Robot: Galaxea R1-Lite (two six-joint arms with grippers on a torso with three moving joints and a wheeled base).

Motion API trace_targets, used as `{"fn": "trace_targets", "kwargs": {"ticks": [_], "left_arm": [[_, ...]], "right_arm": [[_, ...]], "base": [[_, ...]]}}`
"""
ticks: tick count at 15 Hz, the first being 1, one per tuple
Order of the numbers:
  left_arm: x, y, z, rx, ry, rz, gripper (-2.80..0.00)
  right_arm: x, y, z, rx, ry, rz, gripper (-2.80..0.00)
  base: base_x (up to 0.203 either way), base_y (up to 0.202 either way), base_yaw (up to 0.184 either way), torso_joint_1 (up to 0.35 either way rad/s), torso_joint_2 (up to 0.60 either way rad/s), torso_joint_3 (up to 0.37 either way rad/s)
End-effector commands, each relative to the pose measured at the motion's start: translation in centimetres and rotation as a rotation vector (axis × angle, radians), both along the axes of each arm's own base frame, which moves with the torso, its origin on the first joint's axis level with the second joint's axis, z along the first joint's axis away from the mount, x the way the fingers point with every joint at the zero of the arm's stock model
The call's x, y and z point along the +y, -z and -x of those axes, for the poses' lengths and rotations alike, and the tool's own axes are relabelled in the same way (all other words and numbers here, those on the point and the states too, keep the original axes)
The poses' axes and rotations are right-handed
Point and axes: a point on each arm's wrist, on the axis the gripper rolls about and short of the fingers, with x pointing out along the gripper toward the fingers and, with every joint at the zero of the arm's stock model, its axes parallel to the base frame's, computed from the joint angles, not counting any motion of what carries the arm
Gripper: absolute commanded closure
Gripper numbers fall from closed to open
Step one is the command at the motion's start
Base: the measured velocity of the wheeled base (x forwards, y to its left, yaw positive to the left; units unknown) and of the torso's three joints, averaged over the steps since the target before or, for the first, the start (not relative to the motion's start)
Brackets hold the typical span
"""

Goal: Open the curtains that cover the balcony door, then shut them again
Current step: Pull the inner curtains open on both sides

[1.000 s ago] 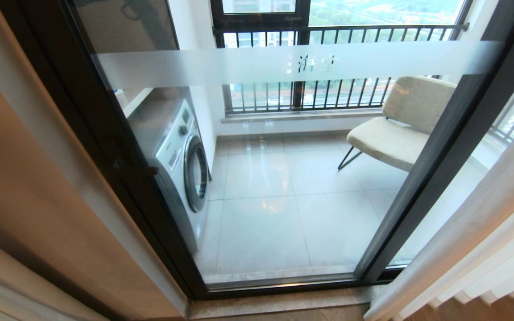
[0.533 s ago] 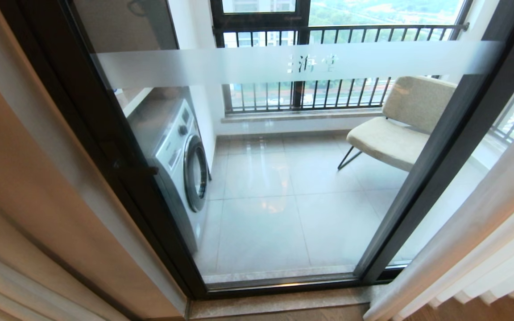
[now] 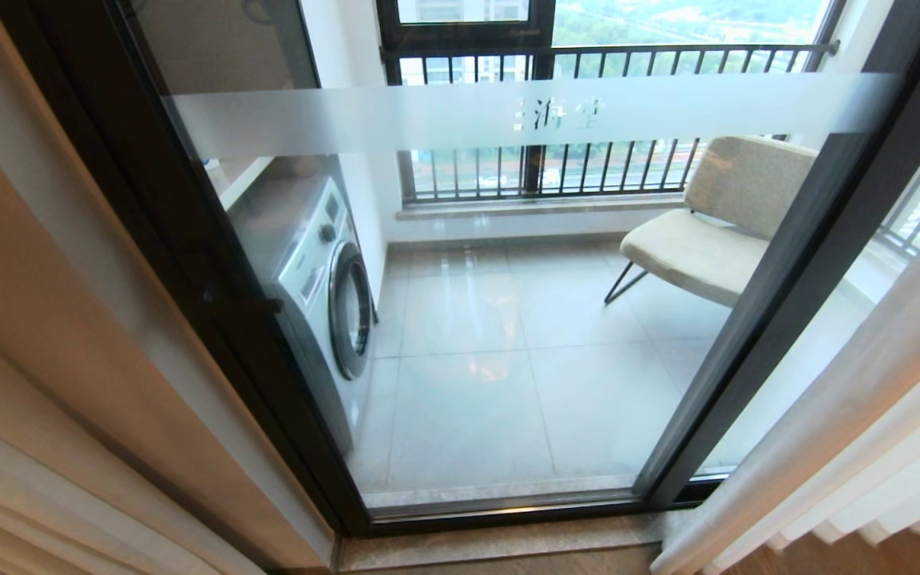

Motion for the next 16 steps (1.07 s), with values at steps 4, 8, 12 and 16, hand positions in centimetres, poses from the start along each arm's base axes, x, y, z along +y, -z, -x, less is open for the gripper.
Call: {"fn": "trace_targets", "kwargs": {"ticks": [4, 8, 12, 16], "left_arm": [[-0.3, 0.0, -0.4, 0.0, 0.018, 0.001, 0.0], [-0.3, 0.1, -0.8, 0.001, 0.028, 0.003, 0.0], [-0.4, 0.1, -0.8, 0.001, 0.031, 0.003, 0.0], [-0.8, -0.2, -0.5, -0.005, 0.031, -0.005, -2.8]], "right_arm": [[0.0, 0.0, 0.0, 0.001, 0.0, 0.001, 0.0], [0.0, 0.0, 0.0, 0.001, -0.003, 0.001, 0.0], [0.0, 0.0, 0.0, 0.001, -0.002, 0.001, 0.0], [0.0, 0.0, 0.0, 0.001, 0.0, 0.001, 0.0]], "base": [[0.0, 0.0, 0.0, 0.0, 0.0, 0.0], [0.0, 0.0, 0.0, 0.0, 0.0, 0.0], [0.0, 0.0, 0.0, 0.0, 0.0, 0.0], [0.0, 0.0, 0.0, 0.0, 0.0, 0.0]]}}
